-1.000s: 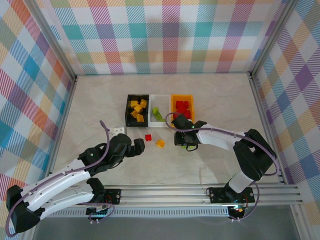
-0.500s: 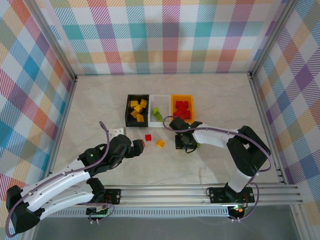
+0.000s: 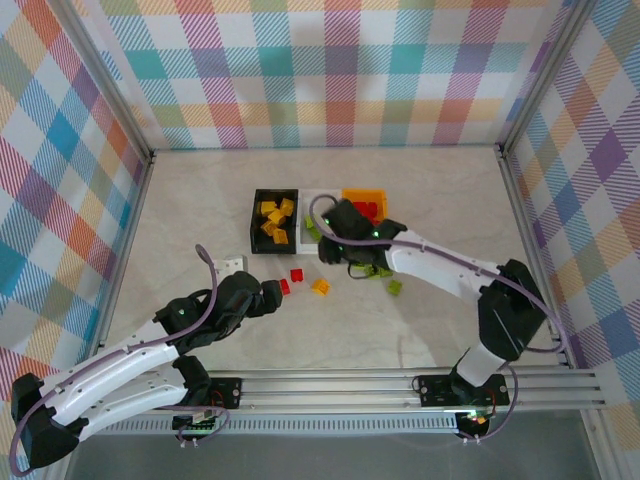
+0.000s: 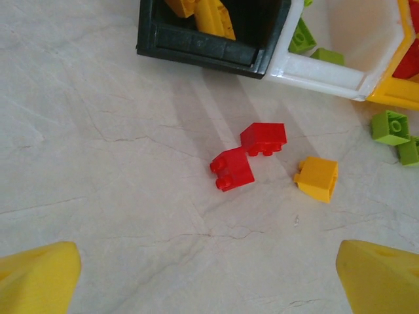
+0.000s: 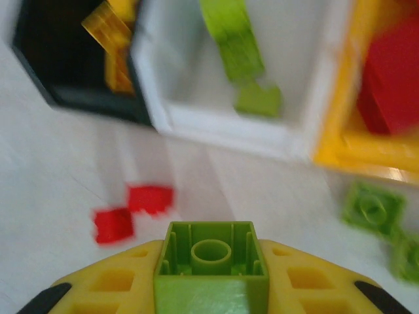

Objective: Sort the legos into containers by color

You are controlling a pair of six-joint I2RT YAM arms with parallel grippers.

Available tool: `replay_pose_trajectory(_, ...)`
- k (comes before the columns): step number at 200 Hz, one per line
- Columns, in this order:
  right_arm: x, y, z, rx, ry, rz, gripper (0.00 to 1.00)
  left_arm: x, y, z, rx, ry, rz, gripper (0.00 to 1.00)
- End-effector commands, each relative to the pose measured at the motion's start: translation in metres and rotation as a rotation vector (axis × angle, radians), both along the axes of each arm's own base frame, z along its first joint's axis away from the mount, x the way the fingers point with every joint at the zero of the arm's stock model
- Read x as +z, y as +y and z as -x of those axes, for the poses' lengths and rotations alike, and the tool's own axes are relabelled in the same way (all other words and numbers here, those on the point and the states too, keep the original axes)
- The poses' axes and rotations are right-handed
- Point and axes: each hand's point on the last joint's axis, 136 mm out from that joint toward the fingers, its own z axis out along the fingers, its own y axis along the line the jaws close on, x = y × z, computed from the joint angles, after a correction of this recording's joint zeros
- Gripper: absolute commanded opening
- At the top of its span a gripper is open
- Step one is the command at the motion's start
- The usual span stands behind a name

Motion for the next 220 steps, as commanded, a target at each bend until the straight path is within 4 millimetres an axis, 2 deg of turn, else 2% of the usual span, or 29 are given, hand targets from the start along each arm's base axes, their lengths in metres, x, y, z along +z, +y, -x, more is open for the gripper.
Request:
replay_pose_trajectory(1,-0.011,0.014,-0.036,-0.016,0.009,0.003,0.33,-0.009,0.012,0.006,0.02,0.02,-0.038,1.0)
replay_pose_trajectory(27,-0.02,0.02,-0.076,-0.068,0.002,0.055,0.35,-0.015,0.014,0.01,0.014,0.037,-0.049,1.0)
replay_pose_trajectory(53,-0.027,0.023,-0.098,-0.105,0.007,0.076,0.39,-0.022,0.011,0.011,-0.003,0.06,-0.058,1.0)
replay_pose_trajectory(68,-0.023,0.026,-0.107,-0.111,-0.006,0.062,0.48,-0.027,0.007,0.01,-0.019,0.067,-0.069,1.0)
replay_pose_trajectory(83,-0.009,0.032,-0.111,-0.088,-0.039,0.032,0.65,-0.032,0.0,0.007,-0.04,0.078,-0.078,1.0)
replay_pose_trajectory(95,0.005,0.034,-0.111,-0.075,-0.064,0.009,0.71,-0.035,-0.009,0.004,-0.065,0.084,-0.075,1.0)
replay_pose_trajectory(128,0.036,0.023,-0.092,-0.064,-0.109,-0.053,0.74,-0.051,-0.035,-0.01,-0.127,0.108,-0.101,0.96)
replay_pose_trajectory(164,0.043,0.001,-0.059,-0.064,-0.117,-0.09,0.75,-0.081,-0.058,-0.029,-0.163,0.159,-0.171,0.85)
replay_pose_trajectory(201,0.051,-0.024,-0.034,-0.076,-0.142,-0.108,0.75,-0.097,-0.068,-0.059,-0.135,0.167,-0.185,0.76)
replay_pose_trajectory(220,0.059,-0.033,-0.026,-0.079,-0.161,-0.118,0.76,-0.107,-0.066,-0.07,-0.115,0.179,-0.212,0.72)
